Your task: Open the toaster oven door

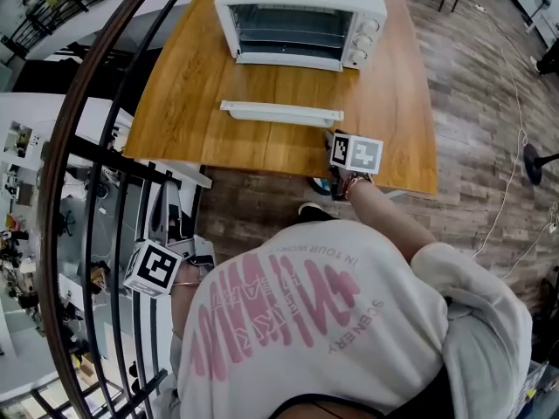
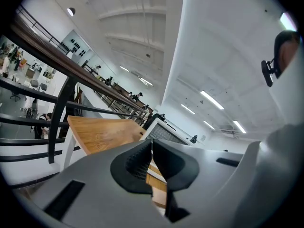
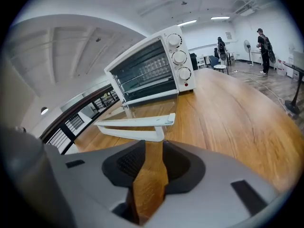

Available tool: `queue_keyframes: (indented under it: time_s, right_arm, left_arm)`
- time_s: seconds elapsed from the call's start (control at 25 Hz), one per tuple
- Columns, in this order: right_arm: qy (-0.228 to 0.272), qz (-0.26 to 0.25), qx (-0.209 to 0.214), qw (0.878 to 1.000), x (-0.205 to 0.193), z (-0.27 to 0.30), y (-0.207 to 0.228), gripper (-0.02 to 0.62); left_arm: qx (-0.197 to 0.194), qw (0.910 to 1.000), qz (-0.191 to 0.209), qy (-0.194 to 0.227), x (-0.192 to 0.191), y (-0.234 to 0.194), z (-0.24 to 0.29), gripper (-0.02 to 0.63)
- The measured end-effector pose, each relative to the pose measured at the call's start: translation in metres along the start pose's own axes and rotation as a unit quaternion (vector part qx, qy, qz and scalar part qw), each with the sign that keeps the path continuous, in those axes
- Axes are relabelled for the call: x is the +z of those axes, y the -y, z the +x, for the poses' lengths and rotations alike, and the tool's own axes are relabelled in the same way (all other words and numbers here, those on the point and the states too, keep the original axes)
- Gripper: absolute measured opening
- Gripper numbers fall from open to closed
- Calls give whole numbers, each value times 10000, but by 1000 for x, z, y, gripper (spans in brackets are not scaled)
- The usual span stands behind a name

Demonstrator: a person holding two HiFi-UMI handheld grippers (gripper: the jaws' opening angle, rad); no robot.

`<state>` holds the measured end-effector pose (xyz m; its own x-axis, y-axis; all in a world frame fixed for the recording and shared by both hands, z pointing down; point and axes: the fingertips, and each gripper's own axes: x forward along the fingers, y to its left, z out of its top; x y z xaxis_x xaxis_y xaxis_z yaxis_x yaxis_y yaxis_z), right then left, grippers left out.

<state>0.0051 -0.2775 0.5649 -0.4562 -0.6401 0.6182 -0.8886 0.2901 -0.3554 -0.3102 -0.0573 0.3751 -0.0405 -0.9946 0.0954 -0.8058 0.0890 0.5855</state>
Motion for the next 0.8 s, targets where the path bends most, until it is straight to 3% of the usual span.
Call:
queue_keyframes:
  time_s: [0.2,0.36,0.48,0.6,0.8]
  right_arm:
    - [162,609,274,9976,5,-19,-7,13]
    - [380,1019,574,9924,12,-36,-21,8]
    - [522,1460,1151,9812,21,-49,-44,8]
    - [742,1873,1940,9601,38,-68,-69,6]
    - [1631,1440,2425,9455,91,-110,-83,6]
  left_arm:
    - [-163,9998,-69,-130,-9,0,4,25]
    - [-228,9991,-146,-336,-23,2,3,25]
    - [-358,9982,-167,-462,-32,5,8,25]
    - [-463,9973,-171,-542,-38,11,15,25]
    - [-716,9955,-68,-610,-41,31,31,25]
